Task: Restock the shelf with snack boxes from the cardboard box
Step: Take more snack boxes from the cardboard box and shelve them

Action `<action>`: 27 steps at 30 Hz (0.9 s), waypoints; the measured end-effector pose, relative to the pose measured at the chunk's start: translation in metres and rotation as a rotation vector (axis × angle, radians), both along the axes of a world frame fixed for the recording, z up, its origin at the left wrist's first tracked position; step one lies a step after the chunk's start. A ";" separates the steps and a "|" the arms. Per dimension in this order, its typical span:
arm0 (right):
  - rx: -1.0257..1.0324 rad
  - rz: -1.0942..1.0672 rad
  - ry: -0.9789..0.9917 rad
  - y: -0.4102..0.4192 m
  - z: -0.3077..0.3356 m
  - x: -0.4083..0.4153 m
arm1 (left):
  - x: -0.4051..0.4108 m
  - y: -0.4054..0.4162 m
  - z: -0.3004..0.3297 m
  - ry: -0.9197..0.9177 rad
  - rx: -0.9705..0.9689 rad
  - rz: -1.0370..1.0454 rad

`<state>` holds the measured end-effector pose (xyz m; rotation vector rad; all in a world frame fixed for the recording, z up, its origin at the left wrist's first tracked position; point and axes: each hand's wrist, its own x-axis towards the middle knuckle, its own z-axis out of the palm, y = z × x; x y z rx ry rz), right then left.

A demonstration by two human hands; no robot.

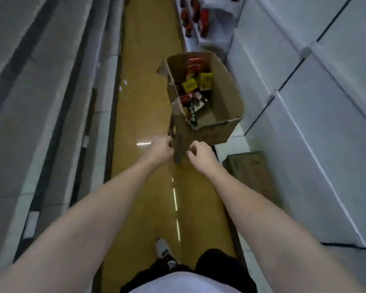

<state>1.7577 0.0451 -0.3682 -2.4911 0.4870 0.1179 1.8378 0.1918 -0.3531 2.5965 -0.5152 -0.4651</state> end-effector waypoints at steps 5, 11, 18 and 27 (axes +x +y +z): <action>0.032 -0.172 -0.024 -0.050 -0.007 0.035 | 0.045 -0.058 -0.002 -0.016 -0.018 -0.049; 0.116 -0.224 -0.033 -0.104 -0.025 0.112 | 0.118 -0.126 -0.023 0.063 -0.117 -0.051; 0.185 -0.207 0.071 -0.169 -0.056 0.213 | 0.223 -0.188 -0.053 0.137 0.002 0.010; 0.260 -0.190 0.285 -0.224 -0.104 0.306 | 0.314 -0.259 -0.109 0.486 -0.004 0.328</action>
